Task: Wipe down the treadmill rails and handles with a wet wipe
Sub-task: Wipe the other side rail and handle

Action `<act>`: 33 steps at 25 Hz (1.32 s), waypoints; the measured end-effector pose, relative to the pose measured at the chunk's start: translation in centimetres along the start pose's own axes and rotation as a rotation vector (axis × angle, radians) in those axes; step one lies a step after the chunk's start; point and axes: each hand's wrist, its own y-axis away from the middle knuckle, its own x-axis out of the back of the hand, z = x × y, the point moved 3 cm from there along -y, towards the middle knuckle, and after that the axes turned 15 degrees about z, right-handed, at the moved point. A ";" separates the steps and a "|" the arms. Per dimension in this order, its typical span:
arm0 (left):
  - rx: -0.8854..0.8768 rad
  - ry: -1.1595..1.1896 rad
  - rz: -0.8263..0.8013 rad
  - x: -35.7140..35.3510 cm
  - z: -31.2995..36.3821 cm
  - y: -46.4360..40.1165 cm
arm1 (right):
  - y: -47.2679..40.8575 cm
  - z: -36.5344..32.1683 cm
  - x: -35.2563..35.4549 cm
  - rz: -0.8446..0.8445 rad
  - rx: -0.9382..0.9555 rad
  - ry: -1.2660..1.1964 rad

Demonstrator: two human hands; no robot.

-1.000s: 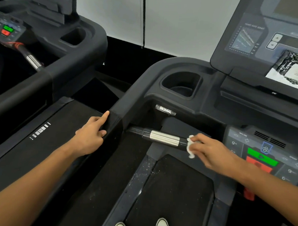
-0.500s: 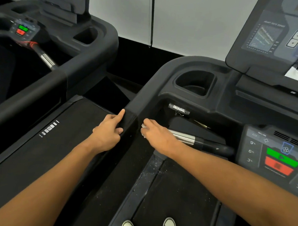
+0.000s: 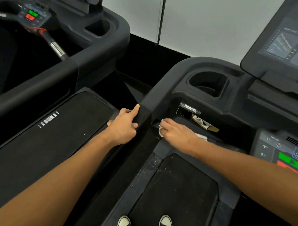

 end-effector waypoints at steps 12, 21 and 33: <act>-0.033 -0.028 0.046 -0.4 -0.6 -0.4 | 2.7 1.0 -0.1 0.010 -0.364 -0.242; -0.022 -0.044 0.042 -0.2 -0.1 0.1 | 20.2 7.9 6.9 -0.287 -0.369 -0.029; -0.031 -0.015 0.046 0.2 -0.2 -0.1 | 19.6 7.2 6.2 -0.001 -0.439 -0.147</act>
